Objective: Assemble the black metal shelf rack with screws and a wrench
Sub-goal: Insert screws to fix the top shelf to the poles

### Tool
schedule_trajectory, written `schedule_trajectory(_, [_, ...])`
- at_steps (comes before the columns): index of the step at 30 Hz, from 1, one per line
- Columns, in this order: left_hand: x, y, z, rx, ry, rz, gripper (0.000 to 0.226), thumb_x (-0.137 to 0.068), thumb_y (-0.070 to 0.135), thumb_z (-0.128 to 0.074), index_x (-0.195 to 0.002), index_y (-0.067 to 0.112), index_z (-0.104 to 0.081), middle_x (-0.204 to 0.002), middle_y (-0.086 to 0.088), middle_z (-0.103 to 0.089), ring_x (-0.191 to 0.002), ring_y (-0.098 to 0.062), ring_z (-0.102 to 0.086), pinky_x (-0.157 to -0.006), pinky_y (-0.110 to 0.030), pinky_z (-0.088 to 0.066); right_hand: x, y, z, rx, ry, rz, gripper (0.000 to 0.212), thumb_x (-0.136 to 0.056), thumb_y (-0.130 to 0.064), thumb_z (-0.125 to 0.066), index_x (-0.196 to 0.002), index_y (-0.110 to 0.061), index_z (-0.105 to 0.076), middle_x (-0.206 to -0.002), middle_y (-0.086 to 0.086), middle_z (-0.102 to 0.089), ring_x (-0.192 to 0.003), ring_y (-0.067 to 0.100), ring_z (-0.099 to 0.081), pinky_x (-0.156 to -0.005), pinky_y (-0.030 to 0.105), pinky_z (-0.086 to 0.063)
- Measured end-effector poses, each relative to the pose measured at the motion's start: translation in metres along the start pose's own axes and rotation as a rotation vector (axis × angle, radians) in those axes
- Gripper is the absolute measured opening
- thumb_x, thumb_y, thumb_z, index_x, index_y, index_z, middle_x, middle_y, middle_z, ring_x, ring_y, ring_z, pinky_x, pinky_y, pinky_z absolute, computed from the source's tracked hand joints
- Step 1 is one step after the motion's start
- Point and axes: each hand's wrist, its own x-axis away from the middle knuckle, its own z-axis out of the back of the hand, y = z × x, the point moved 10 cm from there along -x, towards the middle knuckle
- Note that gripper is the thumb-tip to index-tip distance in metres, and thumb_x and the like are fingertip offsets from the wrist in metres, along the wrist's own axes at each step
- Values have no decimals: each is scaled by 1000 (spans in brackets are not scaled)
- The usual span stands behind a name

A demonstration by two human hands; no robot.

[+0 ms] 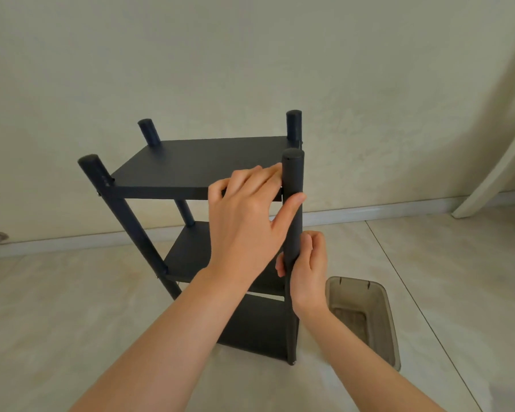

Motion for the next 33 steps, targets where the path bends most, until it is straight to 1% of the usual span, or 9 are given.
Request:
schedule_trajectory(4, [-7,-9,2,-3,-34,36,44,-96,54,-49,-117,24,-73,-114,12,-72,-114,-14,-59,-91,-30,-33,-6,-12,-9,85,-19,33,26,-107,-34,-25,-93,-19,-42,-77,19,-48,-47,15,-48,-44,20,-41])
schedule_trajectory(11, [-29,-59,24,-7,-25,139,43,-96,56,-46,-112,28,-73,-108,14,-73,-106,-14,-59,-85,-28,-30,-26,-41,-61,225,-193,59,26,-106,-34,-21,-95,-19,-39,-79,21,-47,-47,14,-45,-43,16,-40])
schedule_trajectory(16, [-36,-110,52,0,24,272,40,-97,57,-45,-107,30,-72,-99,16,-72,-101,-15,-57,-84,-32,-36,-36,-60,-104,266,-282,36,27,-109,-32,-24,-93,-17,-40,-81,16,-43,-57,18,-41,-41,11,-37])
schedule_trajectory(21, [-19,-156,85,120,138,417,31,-98,48,-53,-96,23,-71,-86,15,-65,-93,-15,-52,-87,-47,-48,-31,-69,-157,411,-428,122,23,-108,-34,-26,-101,-18,-41,-83,12,-48,-56,18,-46,-44,13,-40])
schedule_trajectory(24, [-8,-178,100,132,161,459,28,-98,47,-53,-94,24,-69,-84,16,-62,-92,-11,-48,-82,-40,-48,-28,-61,-180,406,-472,59,27,-107,-40,-29,-93,-25,-46,-81,7,-52,-57,15,-52,-43,13,-42])
schedule_trajectory(27, [9,-204,116,163,181,534,22,-98,46,-53,-90,30,-65,-78,18,-59,-92,-15,-53,-77,-31,-46,-19,-59,-211,398,-589,71,27,-107,-39,-28,-87,-34,-45,-78,1,-50,-60,13,-52,-43,12,-43])
schedule_trajectory(30, [39,-227,127,230,234,613,26,-98,43,-54,-90,23,-66,-73,18,-56,-88,-22,-60,-78,-33,-49,-11,-56,-232,524,-646,213,20,-107,-34,-31,-91,-38,-42,-81,2,-55,-67,20,-60,-50,23,-56])
schedule_trajectory(31, [53,-234,128,257,251,650,27,-98,43,-54,-92,20,-69,-74,15,-58,-86,-20,-61,-79,-33,-50,-9,-53,-237,571,-653,268,17,-106,-31,-34,-92,-37,-41,-82,1,-56,-69,23,-63,-53,29,-60])
schedule_trajectory(33, [85,-248,125,327,267,746,27,-95,45,-55,-95,23,-71,-74,14,-61,-79,-7,-61,-74,-22,-48,-3,-42,-244,615,-683,337,16,-105,-28,-36,-94,-40,-40,-77,-2,-57,-69,20,-65,-55,33,-61])
